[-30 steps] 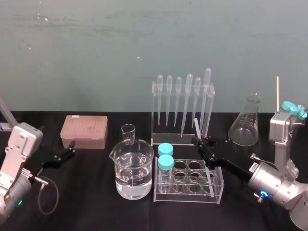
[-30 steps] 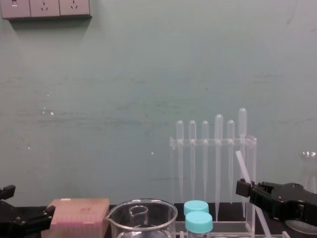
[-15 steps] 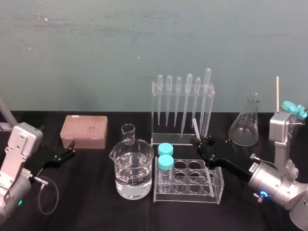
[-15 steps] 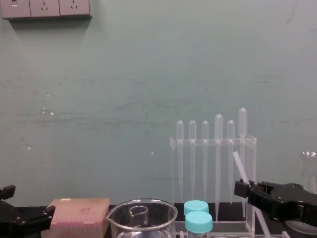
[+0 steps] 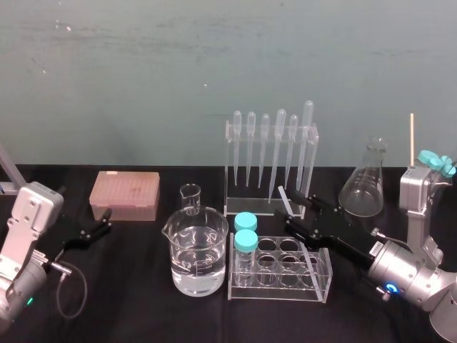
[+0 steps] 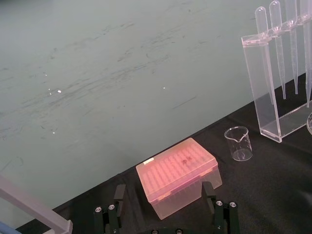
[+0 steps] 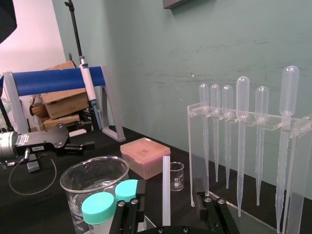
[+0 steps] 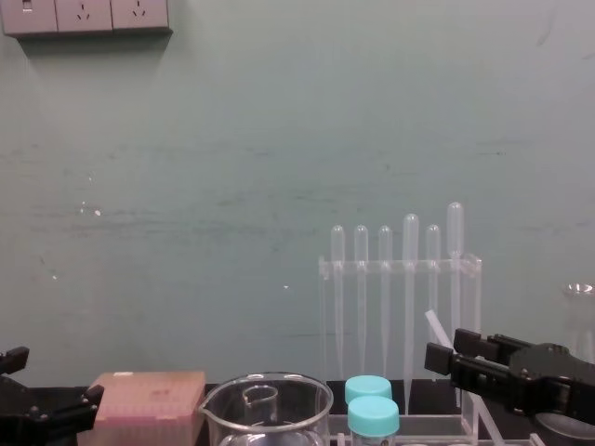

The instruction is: Pick up the stirring rod with one hand, then place it down.

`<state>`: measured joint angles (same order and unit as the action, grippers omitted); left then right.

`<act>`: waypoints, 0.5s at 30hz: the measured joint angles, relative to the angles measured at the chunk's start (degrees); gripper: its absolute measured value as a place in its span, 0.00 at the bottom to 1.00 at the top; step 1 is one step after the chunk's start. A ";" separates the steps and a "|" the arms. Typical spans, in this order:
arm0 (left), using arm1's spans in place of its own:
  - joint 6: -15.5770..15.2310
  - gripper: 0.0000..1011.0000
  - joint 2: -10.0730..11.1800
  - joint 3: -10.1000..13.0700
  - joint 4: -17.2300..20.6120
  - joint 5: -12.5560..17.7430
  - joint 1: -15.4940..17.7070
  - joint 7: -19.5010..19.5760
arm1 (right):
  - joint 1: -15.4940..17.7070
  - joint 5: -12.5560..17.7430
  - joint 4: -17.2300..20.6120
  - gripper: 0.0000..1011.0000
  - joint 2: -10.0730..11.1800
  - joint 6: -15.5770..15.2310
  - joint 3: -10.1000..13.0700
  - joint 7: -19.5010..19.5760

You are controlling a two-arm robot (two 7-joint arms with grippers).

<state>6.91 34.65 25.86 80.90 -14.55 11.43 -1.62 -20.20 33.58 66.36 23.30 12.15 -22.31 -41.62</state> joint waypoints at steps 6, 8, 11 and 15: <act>0.00 0.99 0.00 0.00 0.00 0.00 0.00 0.00 | 0.00 0.00 0.00 0.77 0.00 0.00 0.00 0.00; 0.00 0.99 0.00 0.00 0.00 0.00 0.00 0.00 | 0.00 0.00 0.00 0.84 0.00 0.00 0.00 0.00; 0.00 0.99 0.00 0.00 0.00 0.00 0.00 0.00 | 0.00 -0.01 0.04 0.92 0.01 0.08 0.00 0.01; 0.00 0.99 0.00 0.00 0.00 0.00 0.00 0.00 | 0.75 -1.43 2.83 0.99 0.23 3.13 0.93 2.07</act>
<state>6.91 34.65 25.86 80.90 -14.55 11.43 -1.62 -19.45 32.15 69.19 23.53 15.29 -21.37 -39.55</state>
